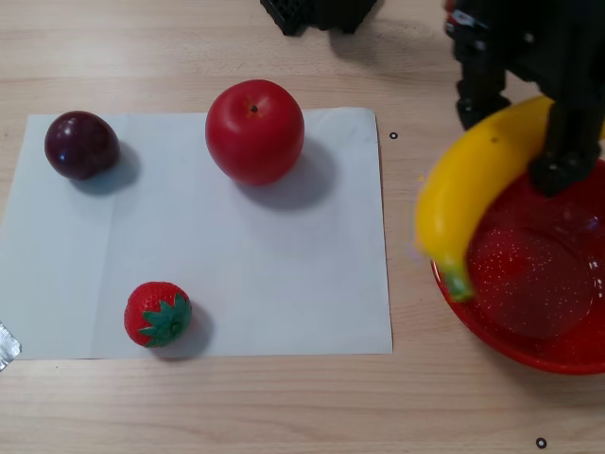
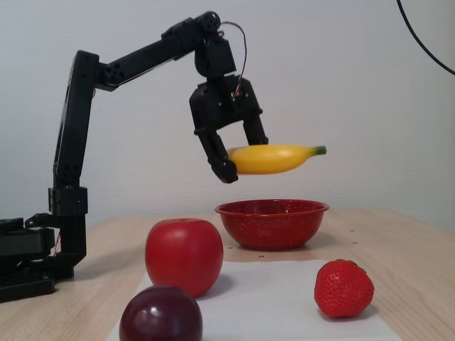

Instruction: Grasp the banana and put it in the red bowl.

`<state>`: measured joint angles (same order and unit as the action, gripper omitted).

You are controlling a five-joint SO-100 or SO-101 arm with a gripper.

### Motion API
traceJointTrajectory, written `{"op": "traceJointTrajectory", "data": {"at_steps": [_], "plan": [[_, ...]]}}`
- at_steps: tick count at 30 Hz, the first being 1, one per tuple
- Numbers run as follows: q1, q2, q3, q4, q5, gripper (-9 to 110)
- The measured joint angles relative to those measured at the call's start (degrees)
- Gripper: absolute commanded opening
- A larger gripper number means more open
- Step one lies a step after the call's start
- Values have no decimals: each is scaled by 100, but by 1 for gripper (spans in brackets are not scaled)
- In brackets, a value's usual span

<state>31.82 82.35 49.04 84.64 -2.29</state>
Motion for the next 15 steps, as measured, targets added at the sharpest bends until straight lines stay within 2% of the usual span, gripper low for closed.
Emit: {"op": "traceJointTrajectory", "data": {"at_steps": [7,12,15], "plan": [[211,0,1072,-1582,105,1],[158,-9,1951,-2839,606,19],[158,-9,2215,-3190,835,29]]}}
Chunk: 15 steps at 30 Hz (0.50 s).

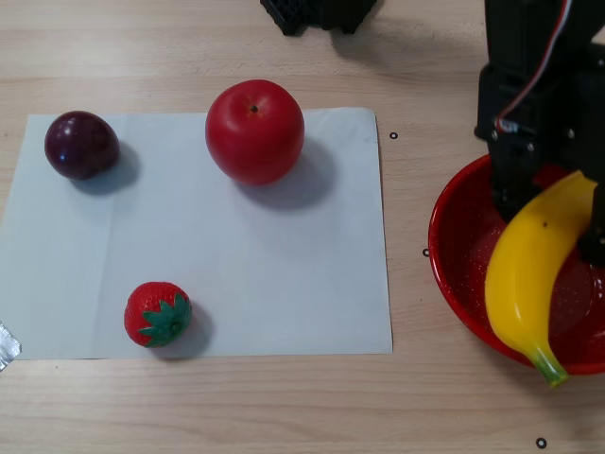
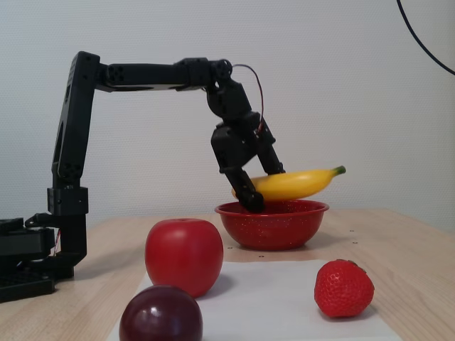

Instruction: Grasp the banana and put it in the red bowl.

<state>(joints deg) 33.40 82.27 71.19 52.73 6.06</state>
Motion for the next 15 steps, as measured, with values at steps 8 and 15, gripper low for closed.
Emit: {"op": "traceJointTrajectory", "data": {"at_steps": [8,15], "plan": [[-70,9,9,-53,70,33],[-123,9,-246,422,-18,18]]}}
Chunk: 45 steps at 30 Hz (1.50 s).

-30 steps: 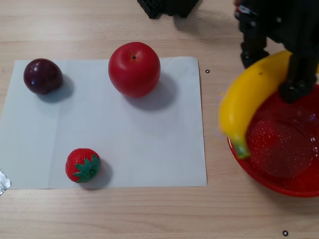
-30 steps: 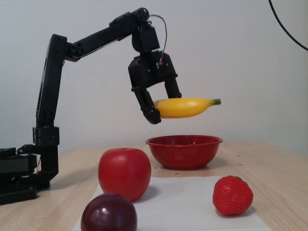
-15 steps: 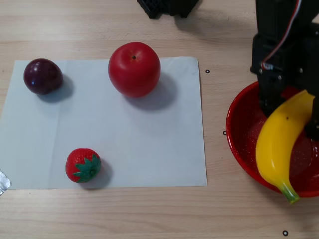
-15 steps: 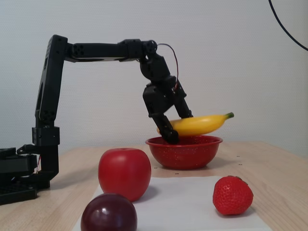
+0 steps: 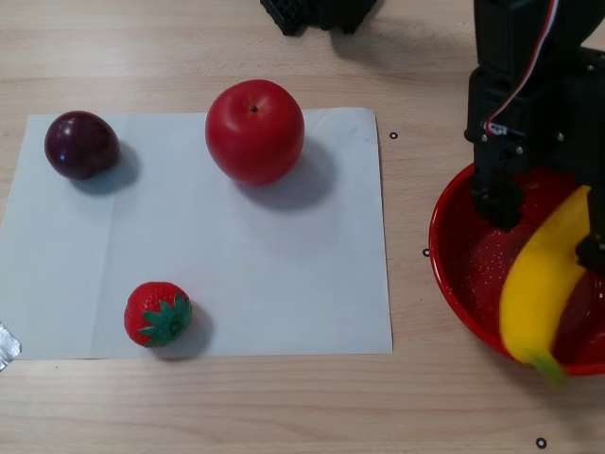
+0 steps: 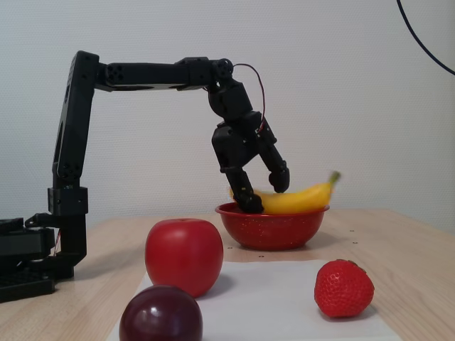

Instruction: Grasp the banana and put it in the red bowl.

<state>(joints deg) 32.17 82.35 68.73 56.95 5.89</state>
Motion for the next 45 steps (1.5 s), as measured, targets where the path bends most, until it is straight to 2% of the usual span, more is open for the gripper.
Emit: {"op": "traceJointTrajectory", "data": {"at_steps": [6,17,25,33,45], "plan": [[-114,0,-703,703,-185,0],[-466,0,-1195,1925,-422,0],[-914,0,-1143,2118,-492,0],[-1591,0,35,2065,-492,0],[-2215,141,2593,923,-519,0]]}}
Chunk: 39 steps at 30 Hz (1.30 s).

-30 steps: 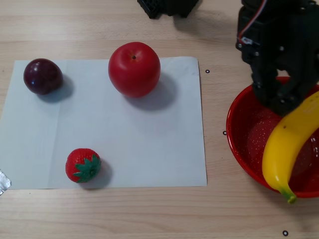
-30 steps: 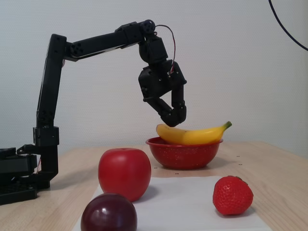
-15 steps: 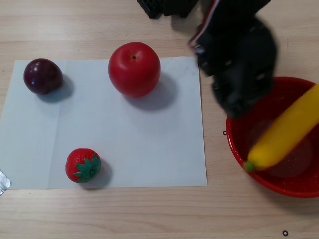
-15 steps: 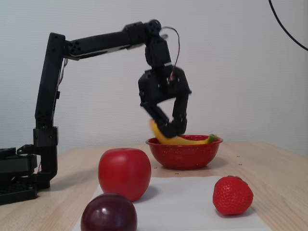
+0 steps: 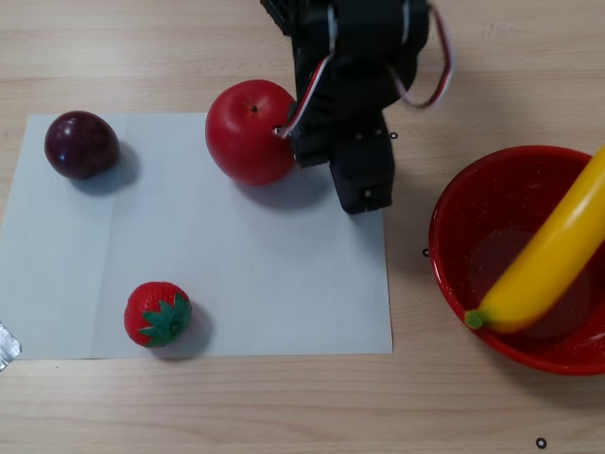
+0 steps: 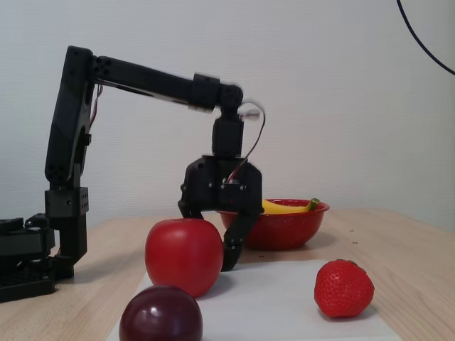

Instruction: Grasp the banana and put it in the red bowl.

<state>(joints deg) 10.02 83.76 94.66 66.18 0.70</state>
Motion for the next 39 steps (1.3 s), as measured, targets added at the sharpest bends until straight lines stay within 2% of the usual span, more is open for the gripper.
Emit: {"op": "traceJointTrajectory", "data": {"at_steps": [9,18,26,33,39], "plan": [[-167,1916,2276,-1301,-9,0],[-316,3850,4061,-1151,308,0],[-378,6750,6003,-1028,527,0],[-378,9686,7796,-2355,519,0],[-352,10213,8271,-2953,483,0]]}}
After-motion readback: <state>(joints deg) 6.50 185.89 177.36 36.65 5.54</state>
